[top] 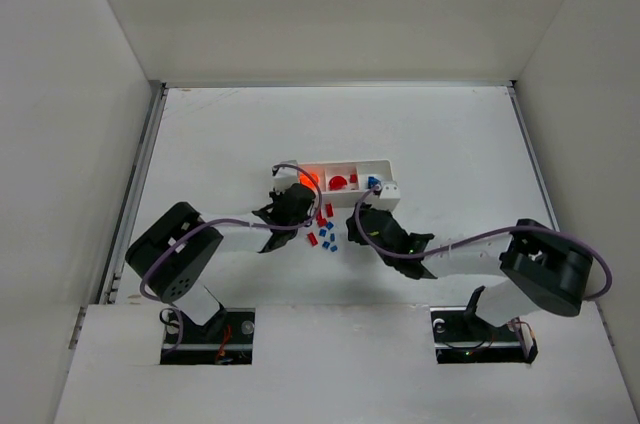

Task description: Sort the legos into containers by color

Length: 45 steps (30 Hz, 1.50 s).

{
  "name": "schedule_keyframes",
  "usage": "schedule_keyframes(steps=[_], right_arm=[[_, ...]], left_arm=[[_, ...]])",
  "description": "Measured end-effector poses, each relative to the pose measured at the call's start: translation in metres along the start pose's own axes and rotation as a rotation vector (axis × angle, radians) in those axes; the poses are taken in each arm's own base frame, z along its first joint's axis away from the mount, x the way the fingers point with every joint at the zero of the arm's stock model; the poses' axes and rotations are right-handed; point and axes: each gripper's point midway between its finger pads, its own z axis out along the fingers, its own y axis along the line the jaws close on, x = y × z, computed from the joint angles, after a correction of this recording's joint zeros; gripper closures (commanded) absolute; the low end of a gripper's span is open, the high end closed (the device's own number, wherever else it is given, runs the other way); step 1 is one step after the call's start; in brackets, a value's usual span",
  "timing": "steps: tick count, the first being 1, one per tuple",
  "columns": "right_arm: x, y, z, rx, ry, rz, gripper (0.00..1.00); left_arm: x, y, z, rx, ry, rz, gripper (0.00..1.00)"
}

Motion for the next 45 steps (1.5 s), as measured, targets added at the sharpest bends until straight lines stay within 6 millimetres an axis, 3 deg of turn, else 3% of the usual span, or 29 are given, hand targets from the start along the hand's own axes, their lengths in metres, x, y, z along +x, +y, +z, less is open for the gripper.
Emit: schedule_keyframes(steps=[9, 16, 22, 26, 32, 39, 45], right_arm=[[0.008, -0.045, 0.023, 0.149, 0.002, 0.014, 0.43], [0.001, -0.042, 0.037, 0.172, -0.016, 0.023, 0.42], [-0.005, -0.039, 0.047, 0.185, -0.021, 0.024, 0.45], [-0.006, -0.037, 0.054, 0.194, -0.022, 0.012, 0.49], [-0.010, -0.035, 0.064, 0.214, -0.033, -0.003, 0.57], [-0.011, -0.037, 0.068, 0.231, -0.039, -0.021, 0.76], [-0.010, -0.038, 0.065, 0.232, -0.044, -0.026, 0.78]], left_arm=[[0.002, -0.001, -0.017, 0.035, -0.002, 0.007, 0.88], [0.002, 0.004, -0.029, 0.048, -0.008, 0.003, 0.87], [0.003, 0.002, -0.032, 0.061, -0.008, 0.002, 0.71], [0.008, 0.001, -0.032, 0.065, 0.005, 0.014, 0.68], [0.018, 0.003, -0.028, 0.052, 0.029, 0.033, 0.68], [0.017, -0.002, -0.025, 0.053, 0.027, 0.036, 0.68], [0.017, -0.002, -0.025, 0.054, 0.027, 0.035, 0.67]])
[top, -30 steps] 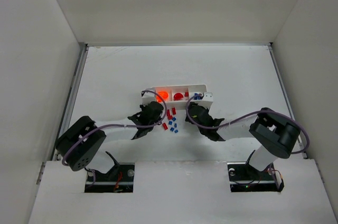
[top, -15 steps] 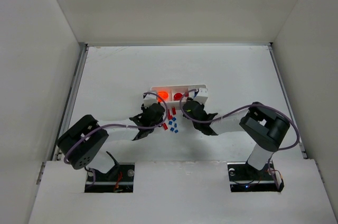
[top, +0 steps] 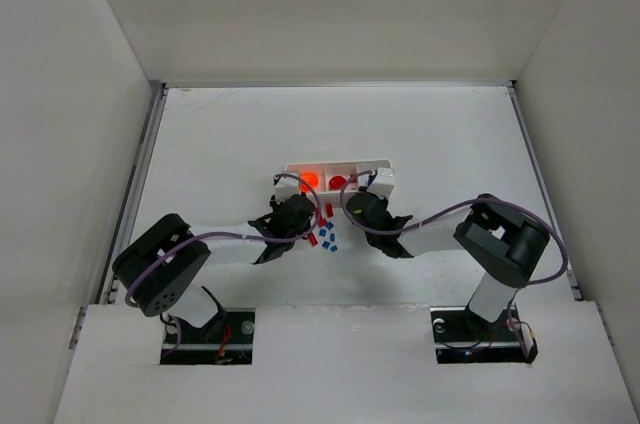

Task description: Sort the legos into containers by color

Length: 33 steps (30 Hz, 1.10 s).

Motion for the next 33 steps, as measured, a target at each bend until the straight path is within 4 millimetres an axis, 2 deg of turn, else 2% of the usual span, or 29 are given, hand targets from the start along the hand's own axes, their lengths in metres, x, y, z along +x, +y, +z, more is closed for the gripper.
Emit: schedule_keyframes(steps=[7, 13, 25, 30, 33], right_arm=[[0.007, -0.007, -0.037, -0.037, 0.015, -0.037, 0.78], [-0.009, 0.006, -0.059, -0.095, -0.010, -0.008, 0.78], [-0.022, 0.006, -0.074, -0.122, -0.025, 0.008, 0.78], [-0.044, 0.003, -0.079, -0.127, -0.060, 0.024, 0.78], [-0.065, -0.012, -0.069, -0.085, -0.084, 0.033, 0.77]], left_arm=[[-0.001, -0.001, 0.001, 0.000, -0.001, 0.002, 0.67], [-0.003, -0.004, 0.005, 0.000, -0.004, 0.011, 0.68], [-0.006, -0.005, 0.012, -0.023, -0.017, 0.045, 0.83], [-0.006, -0.005, 0.011, -0.023, -0.014, 0.048, 0.85], [-0.006, -0.005, 0.005, -0.019, -0.008, 0.055, 0.85]])
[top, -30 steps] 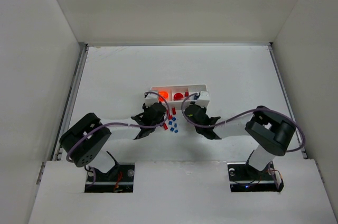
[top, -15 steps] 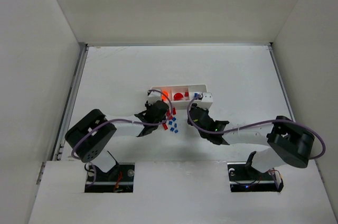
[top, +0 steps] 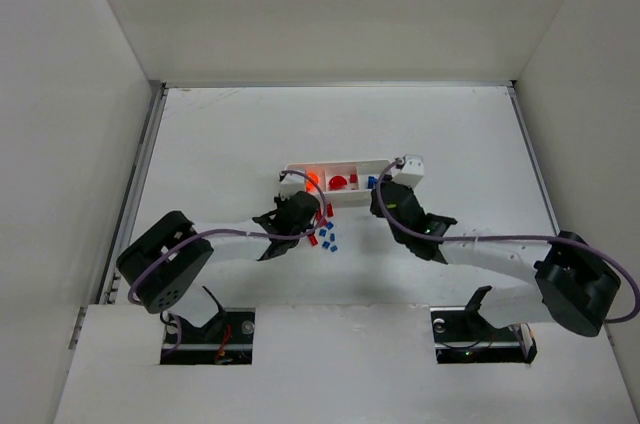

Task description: Sort the legos into containers by color

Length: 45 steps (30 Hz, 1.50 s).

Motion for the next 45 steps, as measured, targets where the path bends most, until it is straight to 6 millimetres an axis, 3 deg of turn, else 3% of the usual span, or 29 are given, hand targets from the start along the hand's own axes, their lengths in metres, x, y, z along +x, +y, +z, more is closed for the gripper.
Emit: schedule_keyframes(steps=[8, 15, 21, 26, 31, 35, 38, 45], right_arm=[[-0.050, -0.037, 0.035, 0.097, -0.039, 0.019, 0.77], [-0.041, -0.028, 0.057, 0.084, 0.016, -0.048, 0.57], [-0.046, -0.028, 0.054, 0.078, 0.009, -0.053, 0.55], [-0.077, -0.032, 0.032, 0.058, -0.064, -0.006, 0.56], [-0.102, -0.056, 0.009, 0.096, -0.127, 0.048, 0.65], [-0.095, -0.085, 0.002, 0.156, -0.123, 0.076, 0.65], [-0.084, -0.097, 0.000, 0.182, -0.101, 0.080, 0.65], [-0.078, -0.100, -0.001, 0.189, -0.088, 0.082, 0.65]], left_arm=[[-0.019, -0.006, -0.021, 0.049, -0.047, -0.031, 0.86], [-0.031, -0.015, -0.038, 0.095, -0.074, -0.042, 0.86], [-0.055, -0.042, -0.041, 0.136, -0.090, -0.055, 0.86], [-0.083, -0.085, -0.032, 0.188, -0.106, -0.062, 0.86], [-0.100, -0.132, -0.013, 0.231, -0.115, -0.038, 0.86], [-0.104, -0.160, 0.008, 0.243, -0.107, -0.020, 0.86], [-0.106, -0.178, 0.024, 0.249, -0.105, -0.010, 0.85], [-0.105, -0.197, 0.037, 0.258, -0.094, 0.017, 0.59]])
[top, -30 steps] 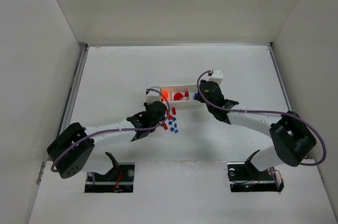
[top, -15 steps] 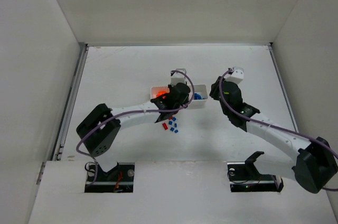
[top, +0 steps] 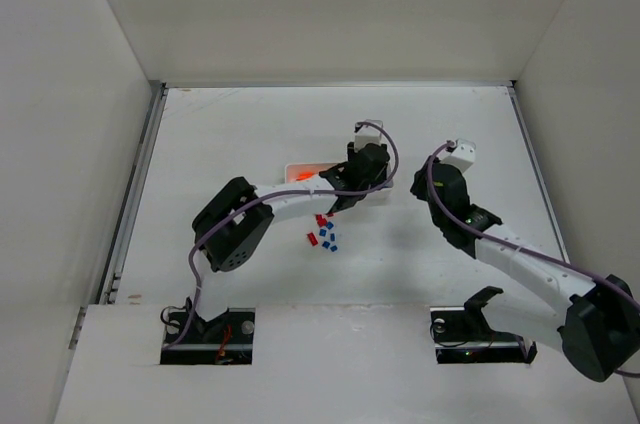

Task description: Sort the legos into containers by color

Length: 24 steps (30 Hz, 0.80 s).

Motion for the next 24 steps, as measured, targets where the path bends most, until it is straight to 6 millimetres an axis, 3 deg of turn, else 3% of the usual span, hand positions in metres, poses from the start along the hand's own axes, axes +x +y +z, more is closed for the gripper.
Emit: schedule_keyframes(steps=[4, 7, 12, 17, 20, 24], right_arm=[[-0.002, 0.000, -0.002, -0.004, -0.006, 0.007, 0.65], [-0.001, 0.000, -0.002, -0.005, -0.005, 0.005, 0.68], [0.008, 0.019, -0.011, -0.067, 0.012, -0.025, 0.78], [0.026, 0.054, -0.032, -0.186, 0.048, -0.073, 0.77], [0.042, 0.078, -0.051, -0.273, 0.077, -0.110, 0.74], [0.068, 0.104, -0.074, -0.366, 0.125, -0.157, 0.71]], left_arm=[[0.004, -0.005, -0.005, 0.013, 0.003, 0.021, 0.58], [0.008, 0.006, -0.022, 0.010, 0.005, 0.034, 0.63], [0.010, 0.054, -0.082, -0.019, -0.028, 0.021, 0.68], [0.016, 0.105, -0.152, -0.045, -0.095, -0.047, 0.68], [0.030, 0.123, -0.177, -0.066, -0.098, -0.090, 0.65], [0.061, 0.143, -0.187, -0.123, -0.042, -0.125, 0.61]])
